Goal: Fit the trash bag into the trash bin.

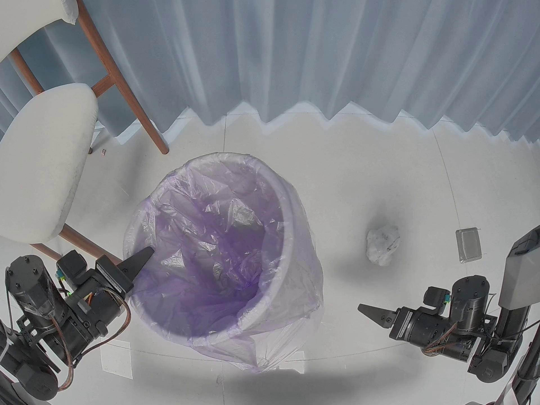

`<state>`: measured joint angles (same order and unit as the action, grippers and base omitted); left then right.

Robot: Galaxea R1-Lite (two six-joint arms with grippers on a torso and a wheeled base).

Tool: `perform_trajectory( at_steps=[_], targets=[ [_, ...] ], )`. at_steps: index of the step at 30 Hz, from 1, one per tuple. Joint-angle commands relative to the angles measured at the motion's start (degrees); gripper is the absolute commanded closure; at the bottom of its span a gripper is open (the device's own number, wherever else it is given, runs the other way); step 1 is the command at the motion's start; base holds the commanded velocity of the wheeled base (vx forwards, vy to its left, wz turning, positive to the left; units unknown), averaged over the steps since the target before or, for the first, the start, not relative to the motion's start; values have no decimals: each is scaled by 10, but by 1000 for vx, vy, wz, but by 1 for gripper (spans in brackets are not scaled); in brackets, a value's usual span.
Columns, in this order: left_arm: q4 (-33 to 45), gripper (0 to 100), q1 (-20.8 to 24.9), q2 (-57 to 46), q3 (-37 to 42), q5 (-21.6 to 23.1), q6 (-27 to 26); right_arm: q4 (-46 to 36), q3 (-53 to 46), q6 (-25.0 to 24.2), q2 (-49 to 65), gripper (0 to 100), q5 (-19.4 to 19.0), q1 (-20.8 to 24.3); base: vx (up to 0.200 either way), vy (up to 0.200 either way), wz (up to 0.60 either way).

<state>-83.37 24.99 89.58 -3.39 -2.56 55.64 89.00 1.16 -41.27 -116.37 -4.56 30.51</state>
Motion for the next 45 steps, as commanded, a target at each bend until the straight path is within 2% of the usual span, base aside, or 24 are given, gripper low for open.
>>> perform_trajectory(
  at_steps=[1, 5, 8, 11, 14, 15, 16, 21, 23, 25, 27, 29, 33, 36, 40, 41, 43, 45],
  targets=[
    [-2, 100, 1, -11, -1, -1, 6, 8, -6, -1, 33, 0, -21, -7, 0, 0, 0],
    [-9, 100, 14, -14, 3, 5, 18, 8, 6, -2, 27, 0, -38, -7, 0, 0, 0],
    [-9, 100, 47, -39, 3, 9, 53, 7, 23, -3, 26, 0, -59, -9, 0, 0, 0],
    [-6, 100, 88, -63, 8, 50, 60, 5, 43, -1, 30, 0, -89, -9, 0, 0, 0],
    [-1, 100, 106, -75, 32, 89, 58, -2, 60, 0, 33, 0, -99, -18, 0, 0, 0],
    [14, 100, 103, -76, 34, 114, 58, -15, 76, 0, 38, 0, -106, -34, 0, 0, 0],
    [21, 100, 100, -75, 33, 121, 54, -19, 83, 0, 42, 0, -110, -41, 0, 0, 0],
    [29, 100, 96, -69, 32, 127, 53, -75, 122, 0, 65, 0, -133, -122, 0, 0, 0],
    [29, 100, 94, -66, 32, 127, 54, -91, 128, 2, 63, 0, -133, -138, 0, 0, 0],
    [30, 100, 74, -58, 24, 126, 52, -110, 148, 28, 41, 0, -127, -171, 0, 0, 0],
    [29, 100, 59, -49, 19, 124, 49, -115, 155, 44, 26, 0, -120, -184, 0, 0, 0],
    [27, 100, 16, -23, 0, 121, 36, -113, 179, 77, -21, 0, -73, -210, 0, 0, 0],
    [27, 100, -25, 17, -24, 121, 0, -110, 191, 75, -34, 0, -62, -214, 0, 0, 0],
    [27, 100, -36, 60, -51, 115, -31, -108, 190, 76, -33, 0, -60, -209, 0, 0, 0],
    [26, 100, -29, 124, -107, 59, -83, -104, 186, 76, -24, 0, -55, -200, 0, 0, 0],
    [26, 100, -29, 124, -107, 59, -83, -104, 186, 76, -24, 0, -55, -200, 0, 0, 0],
    [26, 100, -19, 175, -145, 23, -120, -101, 182, 73, -8, 0, -38, -194, 0, 0, 0],
    [22, 100, -13, 205, -171, 9, -137, -101, 181, 62, 1, 0, -23, -183, 0, 0, 0]
  ],
)
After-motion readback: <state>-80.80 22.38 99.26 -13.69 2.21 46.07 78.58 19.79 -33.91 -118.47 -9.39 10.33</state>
